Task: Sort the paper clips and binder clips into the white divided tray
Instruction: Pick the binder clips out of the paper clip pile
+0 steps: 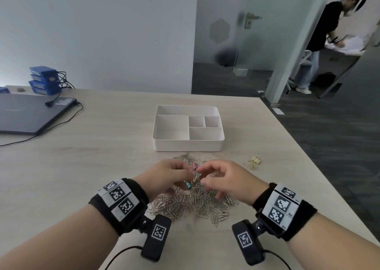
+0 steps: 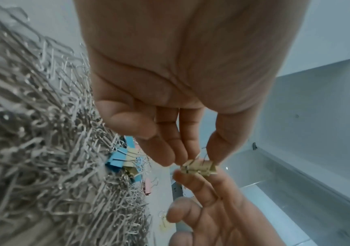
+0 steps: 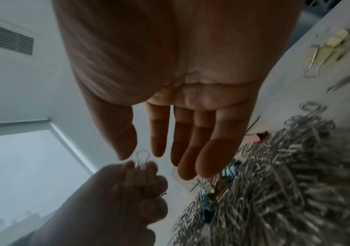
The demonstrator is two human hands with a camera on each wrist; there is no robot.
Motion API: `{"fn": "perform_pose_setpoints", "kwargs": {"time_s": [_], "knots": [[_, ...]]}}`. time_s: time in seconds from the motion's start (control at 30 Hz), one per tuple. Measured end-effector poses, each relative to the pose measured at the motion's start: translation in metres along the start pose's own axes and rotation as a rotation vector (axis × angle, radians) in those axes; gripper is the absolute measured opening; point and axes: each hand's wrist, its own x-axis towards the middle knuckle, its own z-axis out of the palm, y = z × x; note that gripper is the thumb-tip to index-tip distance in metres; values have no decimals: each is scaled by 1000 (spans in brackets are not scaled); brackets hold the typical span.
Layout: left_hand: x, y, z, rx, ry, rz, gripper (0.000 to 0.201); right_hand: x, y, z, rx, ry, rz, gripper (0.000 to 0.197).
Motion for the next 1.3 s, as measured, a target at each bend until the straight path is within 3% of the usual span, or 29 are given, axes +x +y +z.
{"fn": "perform_pose_setpoints", "kwargs": {"time_s": [0.1,0.3,0.53,0.73,0.87,0.93,1.1,1.3], "knots": [[4,4,5,-91,37,-10,11,5,3,9,91,29,1,28],[10,6,12,-119,82,-13,17,12,12,0,130,154,17,3],[16,-5,-17,326,353,67,5,22,63,-69,-177,458,289,20],[21,-8,-31,429,340,57,5,27,78,-93,-360,445,399,16],[25,-5,-25,567,273,70,12,34,66,-87,-503,519,328,14],[27,-2,-22,644,226,96,19,37,53,-74,-529,449,225,17],[32,11,-6,905,99,175,29,52,28,-33,-738,77,86,27],[38,17,4,1091,-26,205,24,63,28,-22,-838,60,82,23]]}}
